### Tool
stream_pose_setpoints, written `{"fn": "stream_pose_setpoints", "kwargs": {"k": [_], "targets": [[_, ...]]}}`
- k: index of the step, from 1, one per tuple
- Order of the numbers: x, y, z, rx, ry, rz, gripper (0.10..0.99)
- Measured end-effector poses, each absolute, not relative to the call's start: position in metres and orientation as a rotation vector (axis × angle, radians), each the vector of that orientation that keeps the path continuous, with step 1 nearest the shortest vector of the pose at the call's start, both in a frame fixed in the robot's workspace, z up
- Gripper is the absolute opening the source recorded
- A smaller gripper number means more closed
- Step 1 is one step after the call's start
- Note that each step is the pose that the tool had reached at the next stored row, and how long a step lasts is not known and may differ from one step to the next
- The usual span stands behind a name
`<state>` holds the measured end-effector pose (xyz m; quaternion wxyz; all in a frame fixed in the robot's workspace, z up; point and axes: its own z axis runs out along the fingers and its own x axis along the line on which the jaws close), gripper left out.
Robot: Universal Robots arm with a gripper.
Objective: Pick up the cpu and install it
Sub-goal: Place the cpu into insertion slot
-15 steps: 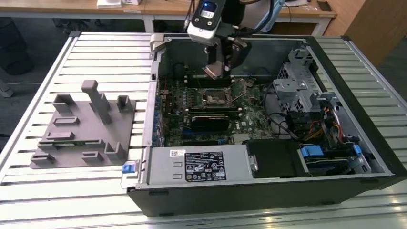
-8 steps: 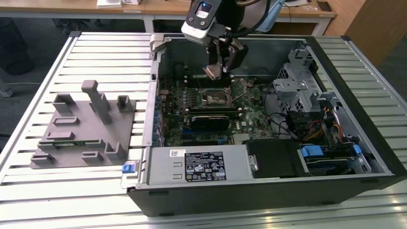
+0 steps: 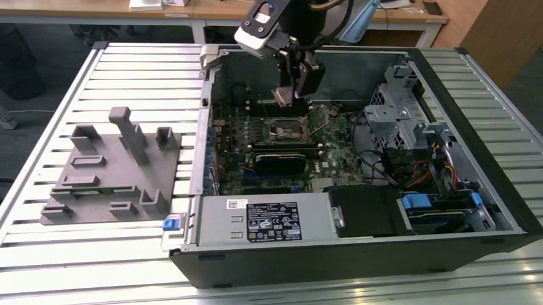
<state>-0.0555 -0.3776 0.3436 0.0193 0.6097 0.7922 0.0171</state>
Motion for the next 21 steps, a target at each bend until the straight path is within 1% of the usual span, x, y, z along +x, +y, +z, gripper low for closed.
{"fn": "stream_pose_setpoints", "kwargs": {"k": [12, 21], "targets": [[-0.056, -0.377, 0.341, 2.104, 2.274, 0.045, 0.541], [-0.049, -0.359, 0.331, 2.106, 2.274, 0.045, 0.541]]}}
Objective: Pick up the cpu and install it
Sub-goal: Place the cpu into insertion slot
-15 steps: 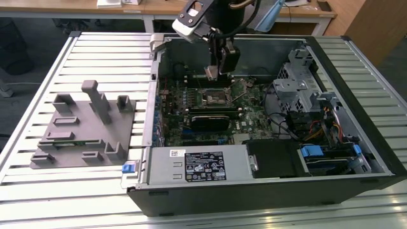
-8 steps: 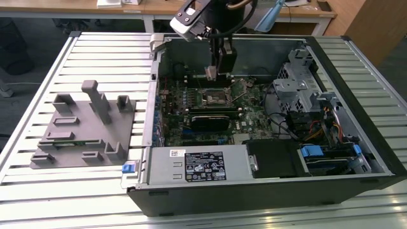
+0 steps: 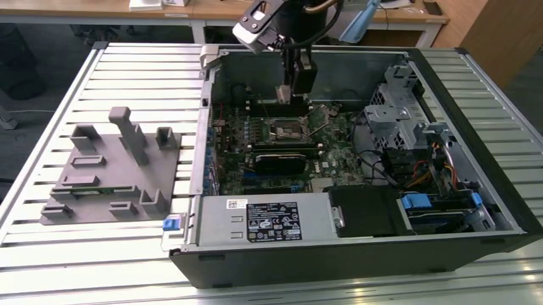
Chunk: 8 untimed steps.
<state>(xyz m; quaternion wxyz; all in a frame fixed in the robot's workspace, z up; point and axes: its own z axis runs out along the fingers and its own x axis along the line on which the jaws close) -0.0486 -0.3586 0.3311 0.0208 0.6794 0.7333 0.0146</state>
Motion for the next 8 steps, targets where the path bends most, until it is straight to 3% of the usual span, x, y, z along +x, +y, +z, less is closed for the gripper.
{"fn": "stream_pose_setpoints", "kwargs": {"k": [8], "targets": [[-0.045, -0.352, 0.317, 2.107, 2.274, 0.046, 0.541]]}}
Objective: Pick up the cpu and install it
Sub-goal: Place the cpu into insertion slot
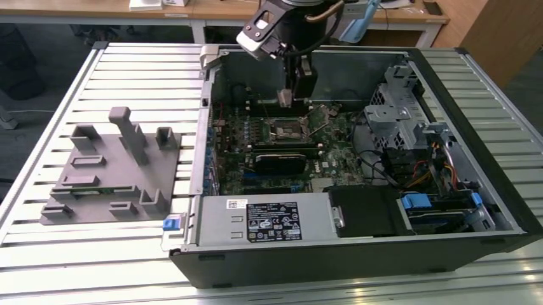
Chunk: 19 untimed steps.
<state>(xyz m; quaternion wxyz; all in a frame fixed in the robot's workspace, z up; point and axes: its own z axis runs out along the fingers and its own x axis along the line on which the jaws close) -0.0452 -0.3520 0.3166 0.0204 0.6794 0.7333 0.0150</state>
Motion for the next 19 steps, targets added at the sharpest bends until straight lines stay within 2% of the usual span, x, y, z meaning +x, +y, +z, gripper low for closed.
{"fn": "stream_pose_setpoints", "kwargs": {"k": [19], "targets": [[-0.044, -0.335, 0.291, 2.106, 2.273, 0.042, 0.541]]}}
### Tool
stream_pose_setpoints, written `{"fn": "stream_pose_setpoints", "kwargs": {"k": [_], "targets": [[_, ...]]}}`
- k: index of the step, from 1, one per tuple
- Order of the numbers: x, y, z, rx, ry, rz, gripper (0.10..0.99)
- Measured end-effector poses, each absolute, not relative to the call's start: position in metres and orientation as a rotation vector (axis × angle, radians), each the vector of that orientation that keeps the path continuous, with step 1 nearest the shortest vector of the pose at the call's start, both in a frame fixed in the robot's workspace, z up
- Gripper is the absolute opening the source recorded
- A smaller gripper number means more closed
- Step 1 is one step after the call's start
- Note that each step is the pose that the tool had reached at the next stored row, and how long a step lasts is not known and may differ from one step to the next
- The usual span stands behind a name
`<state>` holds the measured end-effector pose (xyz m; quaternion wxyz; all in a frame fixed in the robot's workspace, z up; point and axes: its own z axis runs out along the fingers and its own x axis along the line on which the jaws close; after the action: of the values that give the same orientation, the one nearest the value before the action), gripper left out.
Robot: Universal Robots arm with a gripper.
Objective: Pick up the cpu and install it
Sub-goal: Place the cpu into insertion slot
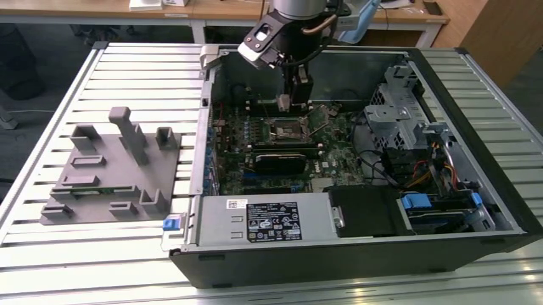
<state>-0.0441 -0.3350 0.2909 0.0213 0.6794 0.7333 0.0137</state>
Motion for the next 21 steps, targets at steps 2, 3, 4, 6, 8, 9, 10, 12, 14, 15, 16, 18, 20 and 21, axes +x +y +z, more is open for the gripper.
{"fn": "stream_pose_setpoints", "kwargs": {"k": [2, 3, 4, 6, 8, 9, 10, 12, 14, 15, 16, 18, 20, 21], "targets": [[-0.043, -0.332, 0.288, 2.106, 2.273, 0.042, 0.541], [-0.043, -0.331, 0.287, 2.108, 2.271, 0.042, 0.541], [-0.042, -0.33, 0.286, 2.112, 2.268, 0.042, 0.541], [-0.041, -0.328, 0.283, 2.121, 2.259, 0.042, 0.541], [-0.04, -0.326, 0.28, 2.125, 2.255, 0.042, 0.541], [-0.039, -0.326, 0.278, 2.126, 2.254, 0.042, 0.541], [-0.039, -0.325, 0.277, 2.127, 2.253, 0.042, 0.541], [-0.039, -0.324, 0.273, 2.13, 2.25, 0.042, 0.541], [-0.039, -0.322, 0.27, 2.137, 2.244, 0.041, 0.541], [-0.039, -0.322, 0.269, 2.14, 2.24, 0.041, 0.541], [-0.038, -0.321, 0.268, 2.143, 2.238, 0.041, 0.541], [-0.038, -0.32, 0.264, 2.148, 2.233, 0.041, 0.541], [-0.038, -0.32, 0.261, 2.152, 2.228, 0.041, 0.541], [-0.038, -0.32, 0.259, 2.154, 2.227, 0.04, 0.541]]}}
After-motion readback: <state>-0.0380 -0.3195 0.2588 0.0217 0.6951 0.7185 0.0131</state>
